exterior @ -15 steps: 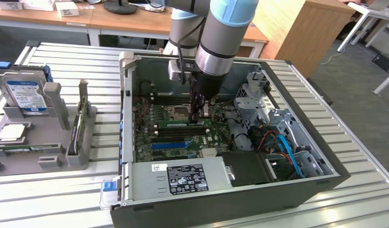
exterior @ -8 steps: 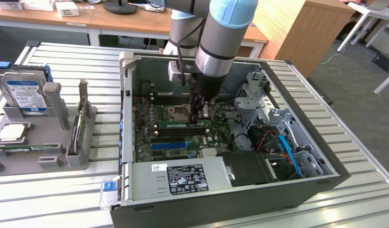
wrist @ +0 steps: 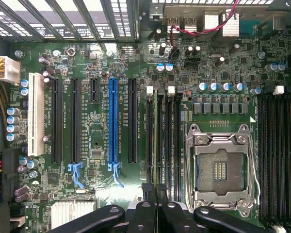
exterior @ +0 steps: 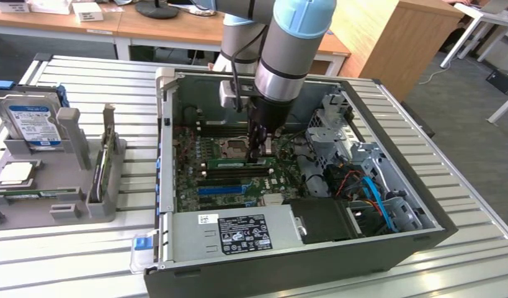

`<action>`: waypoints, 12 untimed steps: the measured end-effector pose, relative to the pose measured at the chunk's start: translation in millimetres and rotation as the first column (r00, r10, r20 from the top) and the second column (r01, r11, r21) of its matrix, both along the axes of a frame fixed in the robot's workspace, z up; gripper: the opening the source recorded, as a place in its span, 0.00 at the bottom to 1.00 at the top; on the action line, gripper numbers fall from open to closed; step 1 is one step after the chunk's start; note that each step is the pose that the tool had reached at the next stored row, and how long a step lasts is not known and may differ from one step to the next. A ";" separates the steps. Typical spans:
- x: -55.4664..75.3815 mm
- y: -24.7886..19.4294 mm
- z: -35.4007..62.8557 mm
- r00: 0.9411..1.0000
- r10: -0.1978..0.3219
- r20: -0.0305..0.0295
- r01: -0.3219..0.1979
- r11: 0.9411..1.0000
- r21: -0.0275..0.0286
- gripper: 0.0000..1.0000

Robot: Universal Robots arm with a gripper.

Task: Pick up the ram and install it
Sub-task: 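Insert the ram into the slot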

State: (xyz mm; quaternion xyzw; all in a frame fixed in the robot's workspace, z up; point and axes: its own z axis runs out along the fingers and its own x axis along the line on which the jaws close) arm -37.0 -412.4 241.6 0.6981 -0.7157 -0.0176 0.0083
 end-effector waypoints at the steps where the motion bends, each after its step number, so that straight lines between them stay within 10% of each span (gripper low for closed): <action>1: 0.0 0.0 0.0 1.000 0.000 0.000 0.000 1.000 0.000 0.12; 12: 0.1 0.0 0.0 1.000 0.004 -0.002 -0.004 1.000 -0.001 0.12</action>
